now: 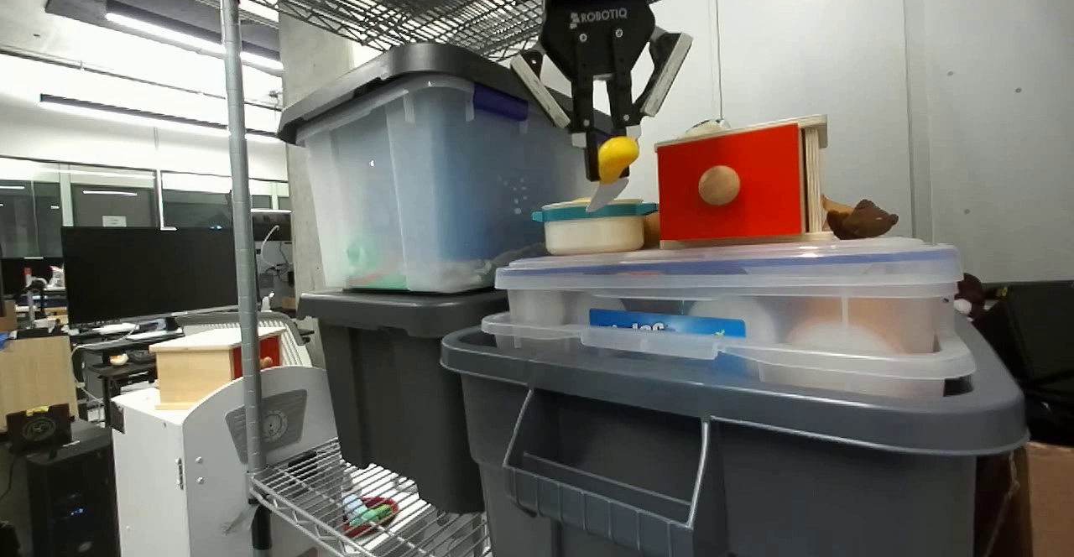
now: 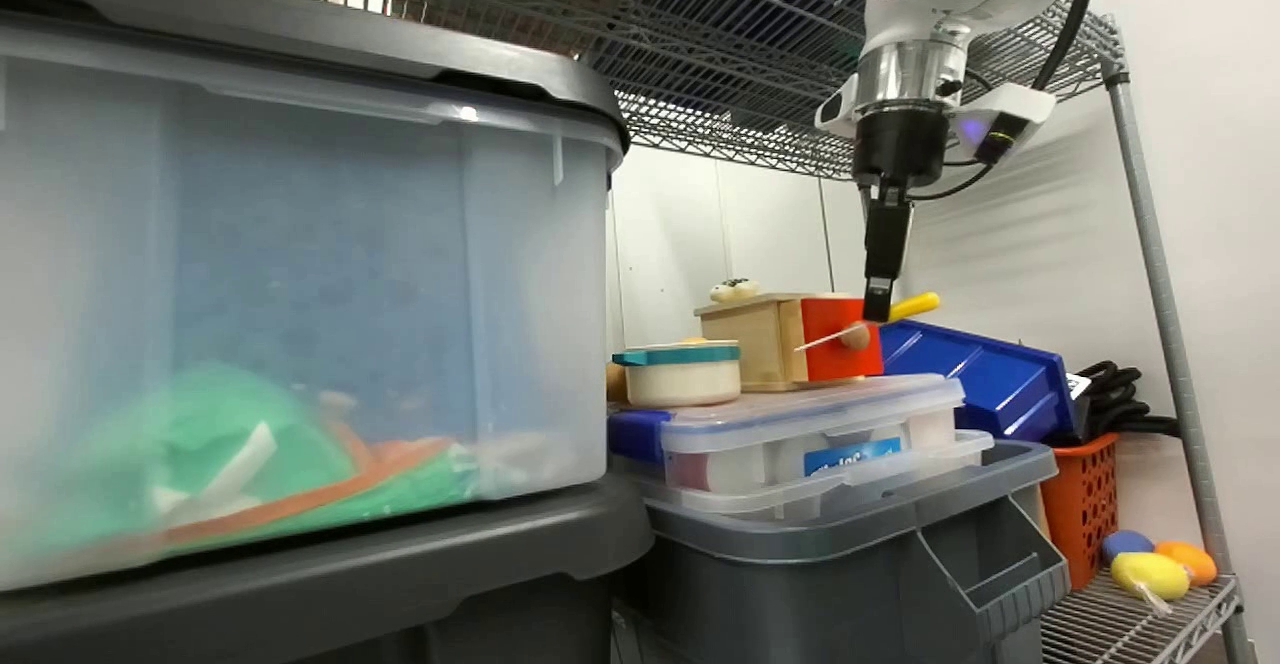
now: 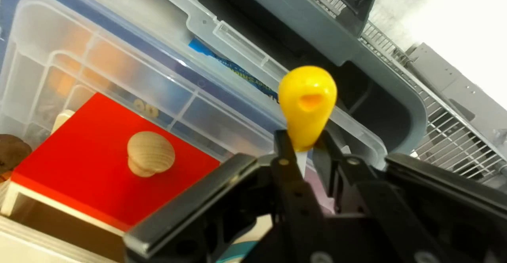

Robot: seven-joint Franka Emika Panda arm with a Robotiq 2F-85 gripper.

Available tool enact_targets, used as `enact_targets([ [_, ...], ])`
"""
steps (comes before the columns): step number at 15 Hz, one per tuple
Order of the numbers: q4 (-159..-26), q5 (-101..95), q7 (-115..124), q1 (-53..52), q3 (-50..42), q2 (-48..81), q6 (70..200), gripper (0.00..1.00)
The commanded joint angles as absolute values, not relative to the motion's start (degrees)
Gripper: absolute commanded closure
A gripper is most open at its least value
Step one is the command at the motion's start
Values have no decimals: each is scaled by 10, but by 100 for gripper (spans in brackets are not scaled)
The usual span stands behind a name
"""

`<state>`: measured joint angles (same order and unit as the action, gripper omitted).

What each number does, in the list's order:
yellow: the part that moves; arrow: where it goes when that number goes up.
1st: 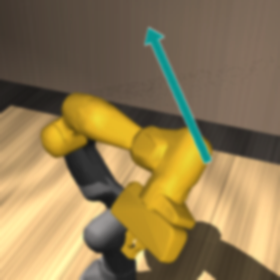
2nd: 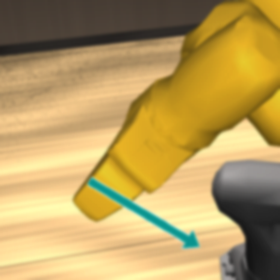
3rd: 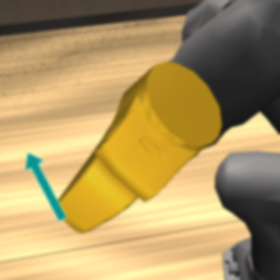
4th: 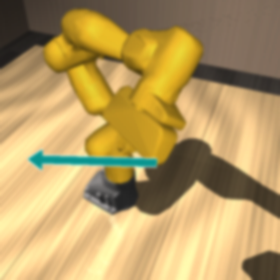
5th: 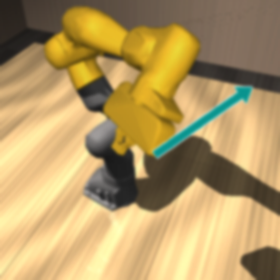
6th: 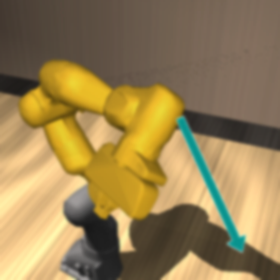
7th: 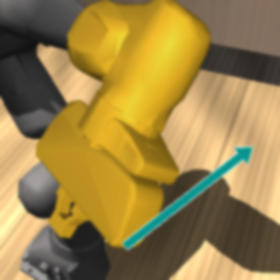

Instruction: Open the red drawer, pick up the knife from the top of the drawer and put it in the red drawer

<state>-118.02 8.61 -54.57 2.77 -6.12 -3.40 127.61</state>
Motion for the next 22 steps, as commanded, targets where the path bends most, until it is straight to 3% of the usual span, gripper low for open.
enact_targets([
  [1, -1163, 100, -549, 30, -59, -21, 1294, 95],
  [22, -1151, 134, -560, 46, -68, -18, 1327, 95],
])
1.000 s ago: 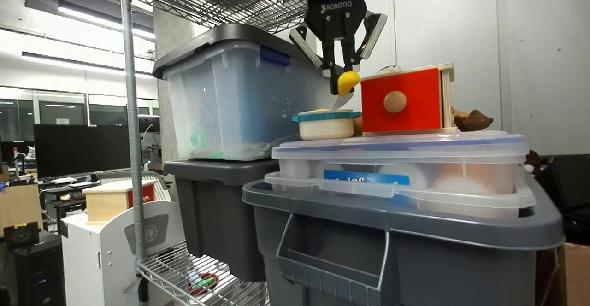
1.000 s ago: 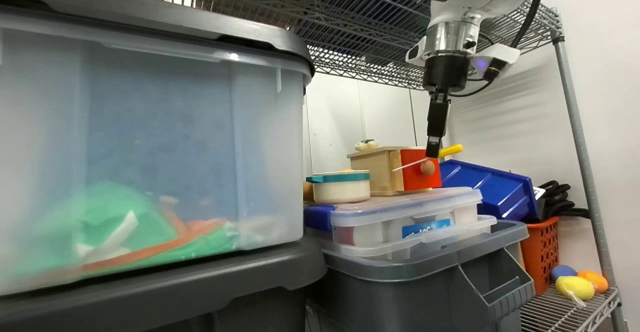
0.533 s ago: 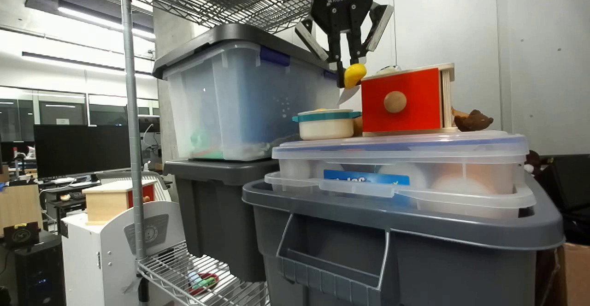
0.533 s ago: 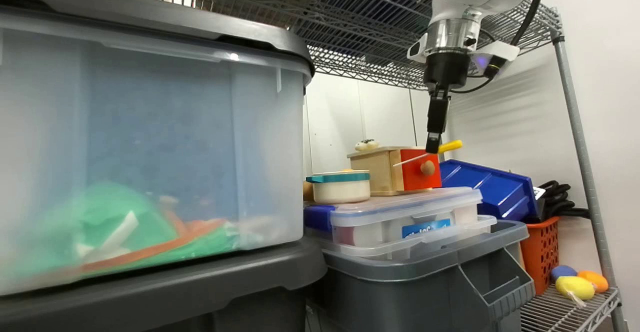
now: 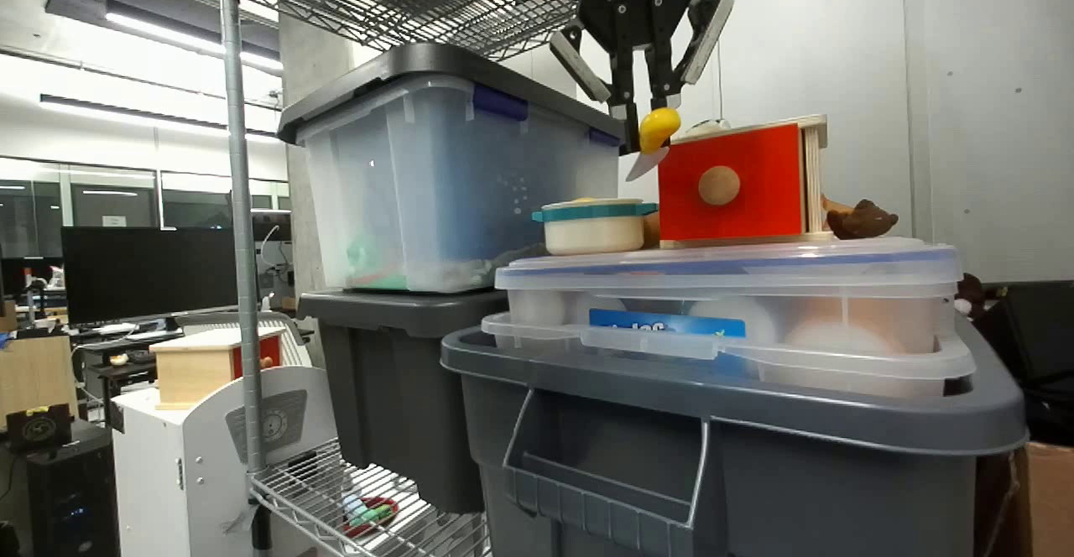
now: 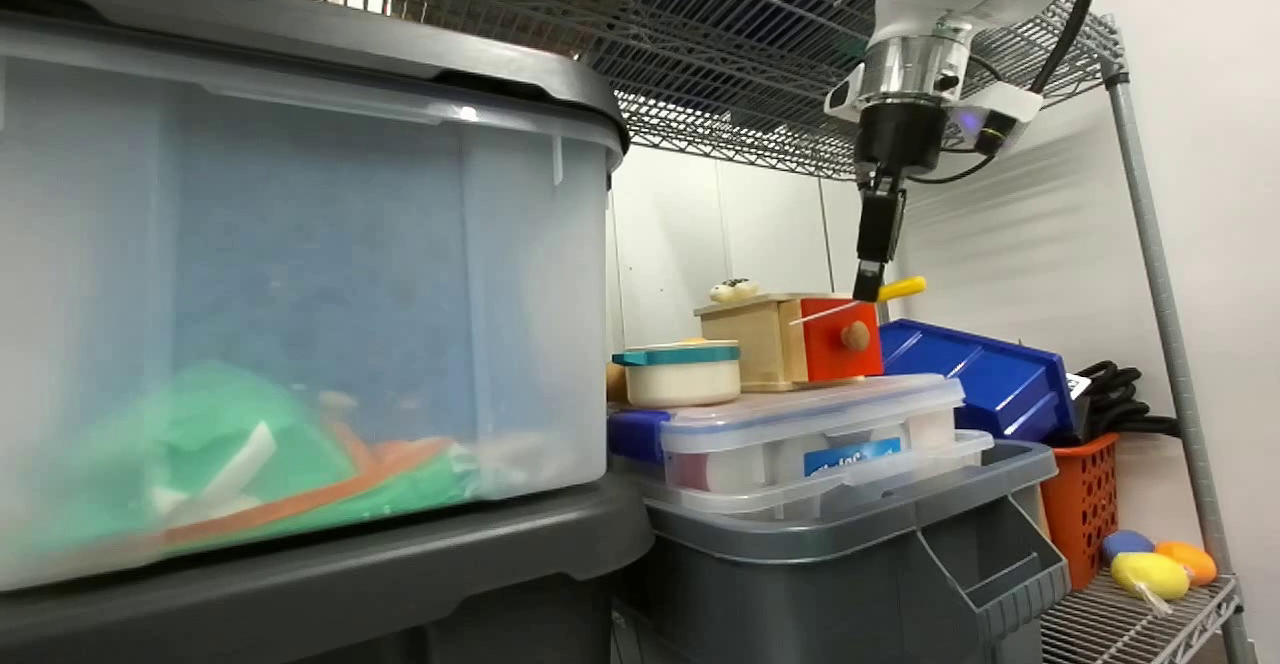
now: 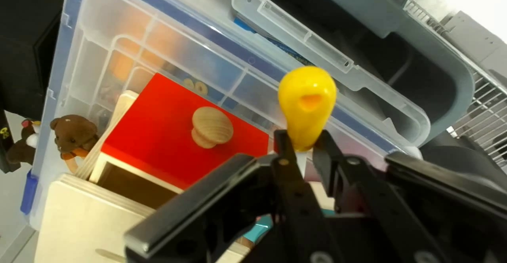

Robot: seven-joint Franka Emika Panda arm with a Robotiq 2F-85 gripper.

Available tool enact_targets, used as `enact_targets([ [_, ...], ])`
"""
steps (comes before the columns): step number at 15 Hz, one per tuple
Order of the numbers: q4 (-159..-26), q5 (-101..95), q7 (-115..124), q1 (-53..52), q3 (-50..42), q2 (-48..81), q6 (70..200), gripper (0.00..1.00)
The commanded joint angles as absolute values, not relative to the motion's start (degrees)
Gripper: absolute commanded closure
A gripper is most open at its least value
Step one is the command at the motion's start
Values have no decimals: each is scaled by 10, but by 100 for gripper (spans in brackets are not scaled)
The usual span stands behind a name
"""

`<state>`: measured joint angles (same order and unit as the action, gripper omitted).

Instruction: Open the red drawer, pick up the knife from the top of the drawer and put it in the red drawer

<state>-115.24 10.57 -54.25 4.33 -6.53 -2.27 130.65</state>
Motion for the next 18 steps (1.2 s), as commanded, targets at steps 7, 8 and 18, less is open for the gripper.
enact_targets([
  [7, -1154, 196, -600, 49, -70, -5, 1371, 95],
  [8, -1154, 204, -606, 49, -69, -4, 1374, 95],
  [18, -1165, 207, -601, 46, -68, -41, 1362, 95],
])
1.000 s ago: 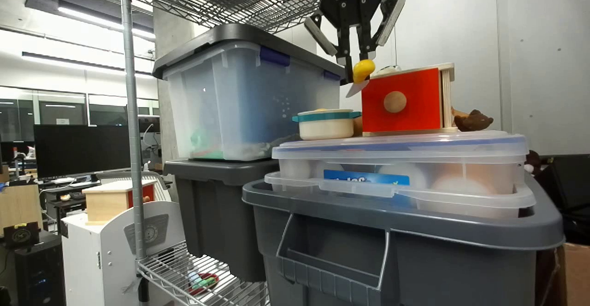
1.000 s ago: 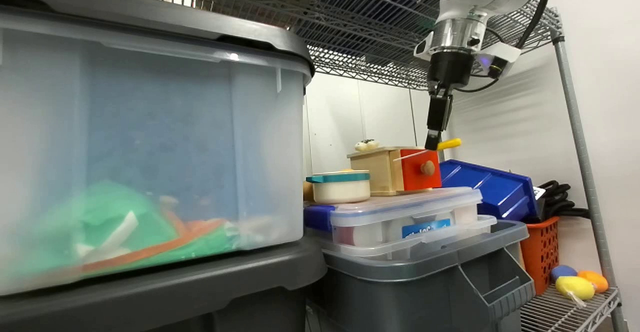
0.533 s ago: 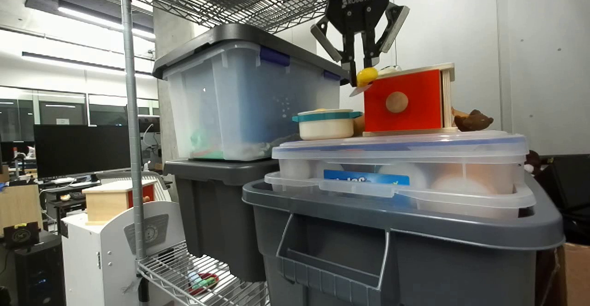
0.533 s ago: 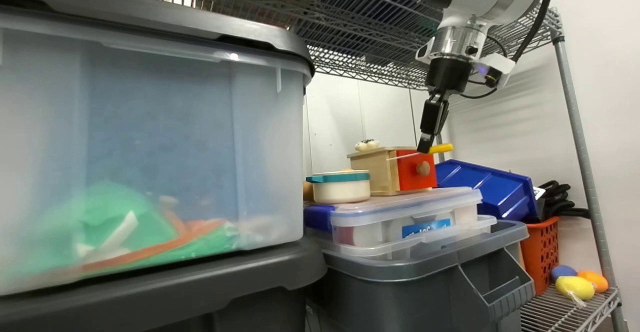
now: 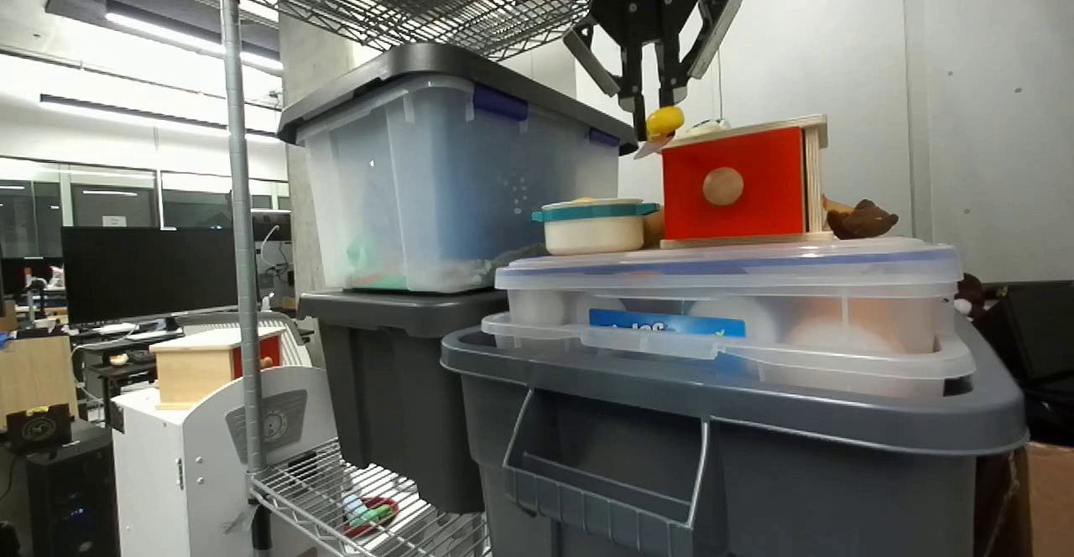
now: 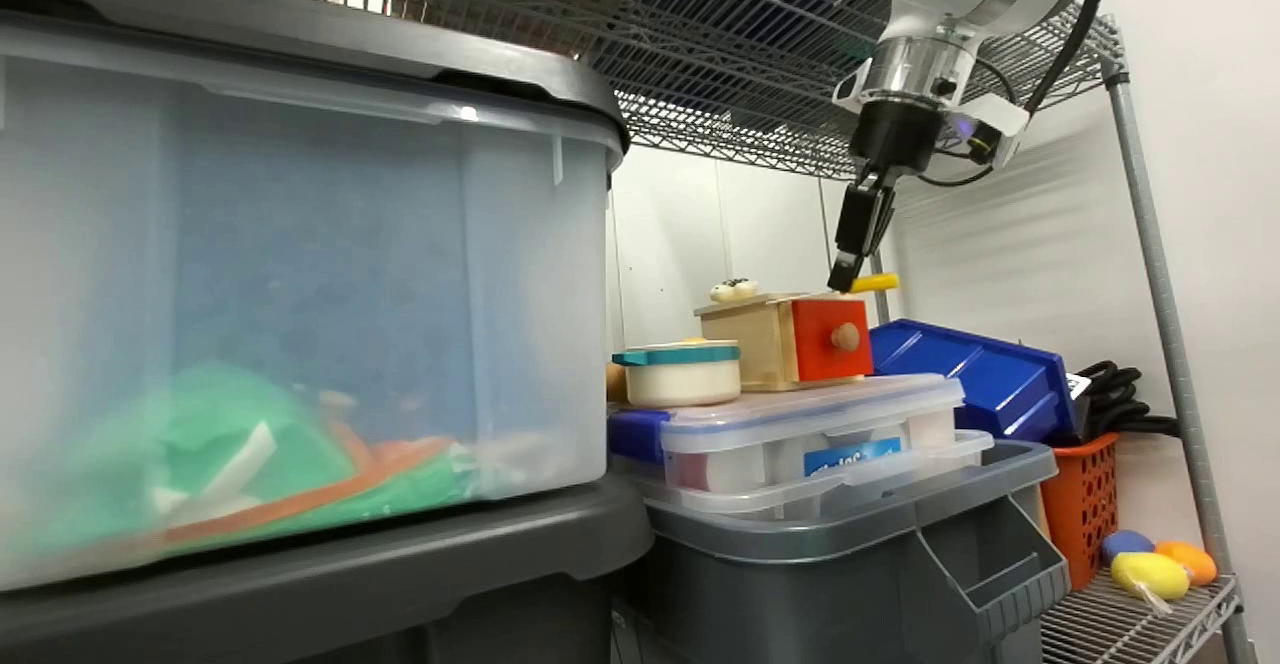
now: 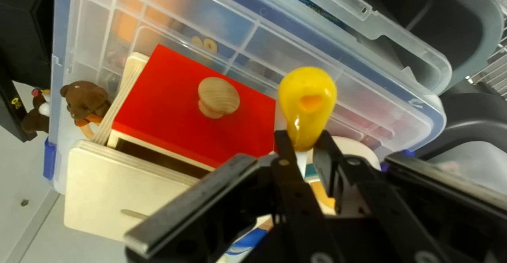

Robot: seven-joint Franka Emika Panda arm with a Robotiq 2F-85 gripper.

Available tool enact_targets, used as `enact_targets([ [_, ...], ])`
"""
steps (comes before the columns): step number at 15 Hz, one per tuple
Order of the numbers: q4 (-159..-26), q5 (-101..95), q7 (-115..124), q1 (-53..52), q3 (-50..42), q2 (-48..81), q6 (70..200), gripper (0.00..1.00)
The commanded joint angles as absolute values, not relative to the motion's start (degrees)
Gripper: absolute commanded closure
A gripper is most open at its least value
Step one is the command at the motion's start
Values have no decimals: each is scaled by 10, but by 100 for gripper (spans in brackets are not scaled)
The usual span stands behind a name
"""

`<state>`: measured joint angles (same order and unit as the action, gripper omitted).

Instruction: Open the red drawer, pick up the knife from the top of the drawer and put it in the red drawer

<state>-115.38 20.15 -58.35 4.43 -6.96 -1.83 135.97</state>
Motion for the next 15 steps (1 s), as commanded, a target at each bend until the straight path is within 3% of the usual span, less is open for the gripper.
enact_targets([
  [1, -1163, 203, -599, 46, -69, -41, 1361, 95],
  [15, -1155, 174, -596, 58, -85, -41, 1349, 95],
])
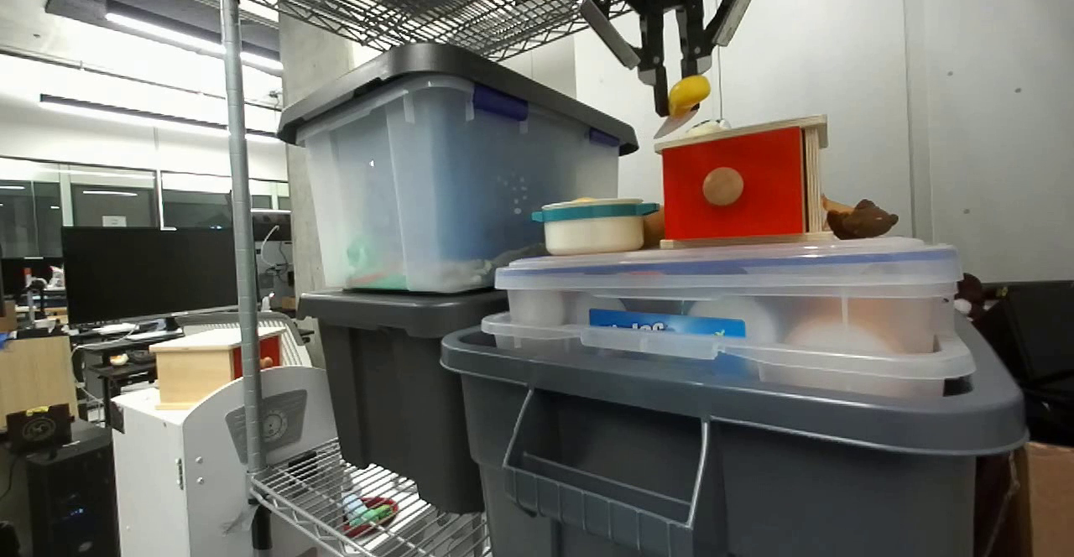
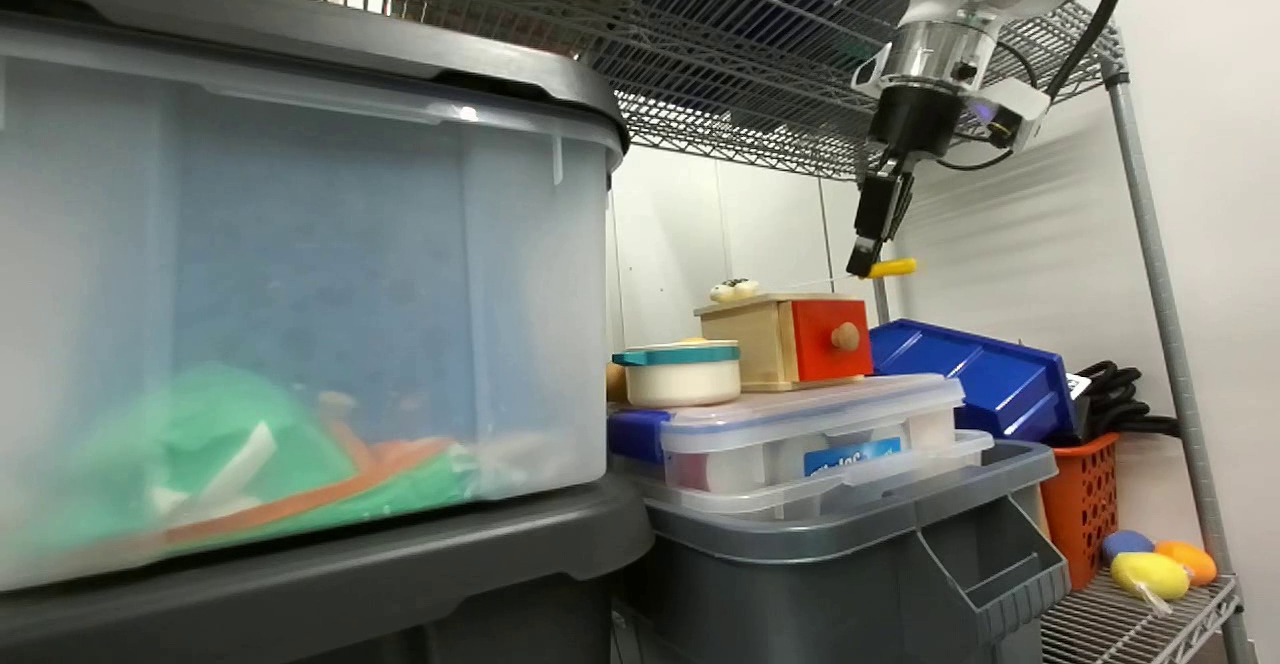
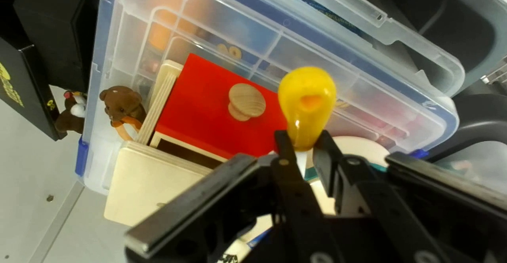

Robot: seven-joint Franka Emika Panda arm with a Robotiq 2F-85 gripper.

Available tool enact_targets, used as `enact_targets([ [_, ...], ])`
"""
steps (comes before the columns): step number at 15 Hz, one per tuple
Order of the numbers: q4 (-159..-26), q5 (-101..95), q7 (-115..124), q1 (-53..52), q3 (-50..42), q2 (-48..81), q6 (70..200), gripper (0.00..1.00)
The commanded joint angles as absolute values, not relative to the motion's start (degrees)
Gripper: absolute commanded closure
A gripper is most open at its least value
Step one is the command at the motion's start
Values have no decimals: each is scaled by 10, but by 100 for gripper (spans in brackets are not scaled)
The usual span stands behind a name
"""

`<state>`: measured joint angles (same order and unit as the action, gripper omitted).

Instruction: Open the red drawer, pick up the knife from the top of the drawer and put it in the red drawer

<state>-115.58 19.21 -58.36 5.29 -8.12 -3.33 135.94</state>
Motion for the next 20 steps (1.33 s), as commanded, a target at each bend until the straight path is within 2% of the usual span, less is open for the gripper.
enact_targets([
  [1, -1155, 170, -597, 59, -86, -41, 1346, 95],
  [20, -1128, 116, -581, 69, -93, -26, 1324, 95],
])
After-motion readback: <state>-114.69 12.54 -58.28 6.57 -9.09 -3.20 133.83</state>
